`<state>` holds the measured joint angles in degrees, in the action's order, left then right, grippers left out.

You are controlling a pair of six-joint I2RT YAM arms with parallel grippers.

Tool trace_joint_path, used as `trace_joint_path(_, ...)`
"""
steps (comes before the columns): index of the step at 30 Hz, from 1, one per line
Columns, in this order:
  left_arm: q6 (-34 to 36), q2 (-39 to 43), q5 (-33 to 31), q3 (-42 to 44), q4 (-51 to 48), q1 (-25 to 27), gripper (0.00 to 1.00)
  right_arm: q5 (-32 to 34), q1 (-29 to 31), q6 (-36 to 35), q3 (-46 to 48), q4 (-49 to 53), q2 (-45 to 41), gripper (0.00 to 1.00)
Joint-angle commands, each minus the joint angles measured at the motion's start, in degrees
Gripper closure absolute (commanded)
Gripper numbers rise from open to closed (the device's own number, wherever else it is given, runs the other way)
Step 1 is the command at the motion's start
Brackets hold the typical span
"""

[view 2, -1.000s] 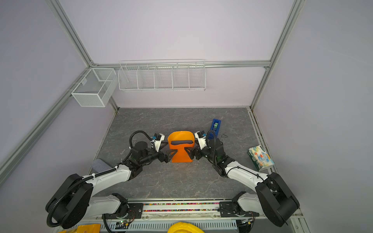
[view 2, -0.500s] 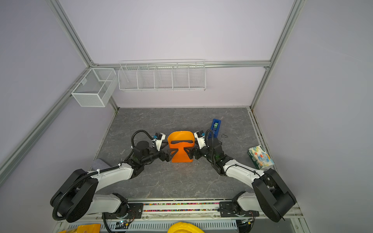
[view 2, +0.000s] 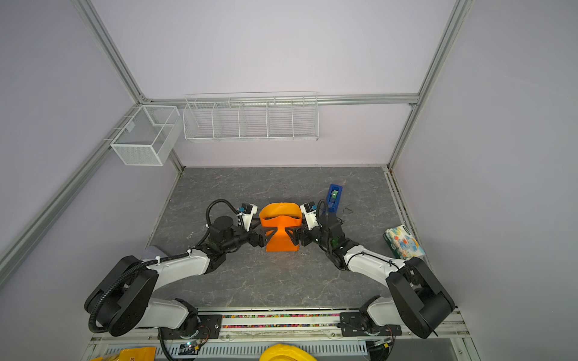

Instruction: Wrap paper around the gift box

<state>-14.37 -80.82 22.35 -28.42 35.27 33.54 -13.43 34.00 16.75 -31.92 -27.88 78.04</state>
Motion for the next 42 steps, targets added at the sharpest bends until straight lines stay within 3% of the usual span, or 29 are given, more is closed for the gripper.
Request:
trace_joint_path(1, -0.91, -0.91, -0.10, -1.46, 0.60, 0.21, 0.06, 0.47, 0.39, 0.34, -1.25, 1.02, 0.86, 0.09)
trace_joint_path(14, -2.39, -1.03, -4.52, -2.12, -4.78, 0.31, 0.20, 2.96, 1.07, 1.21, -2.25, 3.65, 1.02, 0.18)
trace_joint_path(30, -3.45, 0.05, -7.15, -0.84, -5.75, 1.20, 0.28, 22.88, 6.43, 12.18, -6.18, 7.89, 3.93, 0.22)
trace_joint_path(35, -3.73, 0.05, -7.55, -0.75, -5.73, 1.35, 0.29, 24.31, 7.25, 12.95, -7.02, 6.09, 6.47, 0.24)
trace_joint_path(42, -5.44, 1.92, -10.38, -1.24, -6.79, 1.63, 0.33, 26.22, 8.09, 11.99, -6.85, 6.06, 6.95, 0.35)
